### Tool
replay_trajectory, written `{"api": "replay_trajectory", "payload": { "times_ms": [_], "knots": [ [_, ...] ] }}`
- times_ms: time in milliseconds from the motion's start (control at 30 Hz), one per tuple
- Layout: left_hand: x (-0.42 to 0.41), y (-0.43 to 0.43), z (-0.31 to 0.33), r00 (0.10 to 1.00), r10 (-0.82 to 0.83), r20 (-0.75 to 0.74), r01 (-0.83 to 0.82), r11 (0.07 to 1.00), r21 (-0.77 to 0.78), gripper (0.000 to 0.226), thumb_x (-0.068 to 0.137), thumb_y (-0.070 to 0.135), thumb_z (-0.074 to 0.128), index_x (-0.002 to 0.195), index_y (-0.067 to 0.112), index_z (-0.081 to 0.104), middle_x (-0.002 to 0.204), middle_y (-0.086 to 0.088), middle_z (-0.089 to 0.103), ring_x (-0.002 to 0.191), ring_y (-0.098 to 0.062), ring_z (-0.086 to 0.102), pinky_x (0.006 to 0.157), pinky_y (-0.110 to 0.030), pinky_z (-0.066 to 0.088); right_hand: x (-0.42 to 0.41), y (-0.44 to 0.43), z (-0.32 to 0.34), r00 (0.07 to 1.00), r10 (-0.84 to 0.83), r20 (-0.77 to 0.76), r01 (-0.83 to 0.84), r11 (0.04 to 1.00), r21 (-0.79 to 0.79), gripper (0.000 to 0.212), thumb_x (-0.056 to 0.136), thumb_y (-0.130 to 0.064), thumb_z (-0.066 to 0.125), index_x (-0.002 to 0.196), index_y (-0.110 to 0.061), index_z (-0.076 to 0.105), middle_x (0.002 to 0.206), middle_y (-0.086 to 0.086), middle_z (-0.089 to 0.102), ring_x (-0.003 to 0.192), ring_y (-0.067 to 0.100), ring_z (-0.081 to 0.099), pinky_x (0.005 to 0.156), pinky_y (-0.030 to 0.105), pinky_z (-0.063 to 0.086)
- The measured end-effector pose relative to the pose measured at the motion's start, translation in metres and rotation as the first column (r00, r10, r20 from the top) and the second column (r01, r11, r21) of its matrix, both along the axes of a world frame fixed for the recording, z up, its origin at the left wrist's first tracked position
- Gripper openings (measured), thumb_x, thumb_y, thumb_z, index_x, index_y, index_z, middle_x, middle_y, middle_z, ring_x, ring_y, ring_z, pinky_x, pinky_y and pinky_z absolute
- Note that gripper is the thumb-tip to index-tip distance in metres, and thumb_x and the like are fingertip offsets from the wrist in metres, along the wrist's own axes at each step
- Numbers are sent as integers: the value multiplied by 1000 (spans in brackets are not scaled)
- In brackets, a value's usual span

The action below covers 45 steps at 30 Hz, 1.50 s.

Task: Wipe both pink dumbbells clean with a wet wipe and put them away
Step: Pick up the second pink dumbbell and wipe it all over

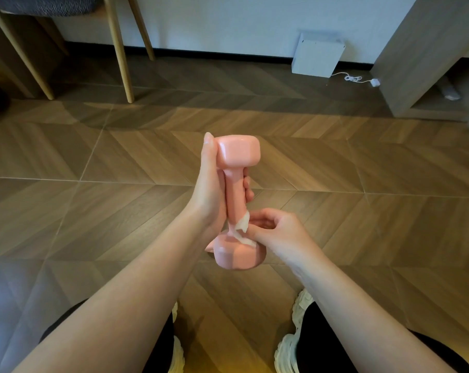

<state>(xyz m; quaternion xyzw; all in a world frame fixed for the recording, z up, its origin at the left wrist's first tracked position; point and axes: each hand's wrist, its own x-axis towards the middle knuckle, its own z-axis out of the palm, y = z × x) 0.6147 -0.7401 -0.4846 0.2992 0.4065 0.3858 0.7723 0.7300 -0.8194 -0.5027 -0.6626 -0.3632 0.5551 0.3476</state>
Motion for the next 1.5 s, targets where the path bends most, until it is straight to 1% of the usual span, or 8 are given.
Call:
{"api": "replay_trajectory", "payload": {
  "times_ms": [267, 433, 700, 900, 1067, 1200, 1300, 1500],
  "knots": [
    [7, 2, -7, 994, -32, -102, 48, 986, 160, 82, 81, 74, 33, 125, 9, 57, 77, -4, 57, 68, -20, 60, 85, -45, 51, -3, -1, -2, 992, -82, -92, 79, 996, -32, 11, 81, -27, 79, 92, -25, 77, 85, -9, 77, 78, -1, 70, 63, 10, 49],
    [9, -1, -7, 934, -203, -294, 256, 954, 157, 59, 78, 81, 30, 99, 43, 69, 114, 1, 71, 119, -23, 61, 111, -52, 39, 3, 8, -4, 968, -186, -167, 193, 981, 26, 16, 82, -23, 78, 97, -20, 76, 91, -2, 78, 87, 9, 72, 79, 23, 50],
    [10, -5, -9, 770, -349, -534, 524, 823, 218, 76, 84, 78, 39, 112, 11, 61, 54, 17, 61, 74, -2, 60, 83, -26, 45, 4, 18, -1, 877, -340, -339, 384, 921, 68, 16, 87, -13, 70, 78, -22, 80, 87, -5, 76, 92, 12, 66, 101, 35, 45],
    [8, -4, -12, 746, -394, -537, 531, 838, 123, 102, 60, 96, 49, 126, 18, 59, 99, -3, 75, 97, -22, 71, 99, -45, 51, 8, 17, 2, 833, -390, -394, 450, 890, 70, 10, 86, -9, 69, 83, -15, 76, 79, 4, 66, 68, 13, 53, 67, 28, 42],
    [-7, -7, -16, 725, -377, -577, 498, 865, 59, 95, 59, 93, 43, 124, 25, 60, 120, 3, 67, 102, -8, 65, 88, -29, 46, 27, 15, 10, 769, -440, -463, 523, 850, 61, 19, 72, -27, 75, 87, -14, 77, 95, 6, 69, 93, 17, 59, 93, 32, 43],
    [-11, -20, -32, 809, -450, -378, 402, 893, -203, 79, 61, 81, 62, 107, 17, 59, 88, 3, 65, 65, -12, 61, 77, -35, 44, 45, 18, 9, 705, -540, -460, 619, 785, 26, 9, 86, -20, 70, 92, -15, 73, 96, 4, 68, 97, 21, 60, 94, 33, 41],
    [-2, -36, -37, 880, -469, -77, 419, 842, -341, 49, 85, 68, 55, 87, 21, 69, 88, -6, 68, 83, -28, 66, 81, -50, 53, 50, 18, 7, 660, -574, -484, 651, 759, -11, 25, 88, -26, 69, 108, -11, 71, 106, 7, 67, 101, 22, 60, 95, 35, 44],
    [16, -46, -39, 989, -116, 96, 147, 892, -427, 99, 62, 53, 83, 142, 22, 35, 113, -20, 60, 85, -35, 69, 65, -52, 57, 44, 22, 14, 571, -592, -569, 691, 721, -56, 34, 91, -31, 65, 119, -12, 65, 115, 9, 67, 102, 20, 62, 90, 33, 43]
  ]
}}
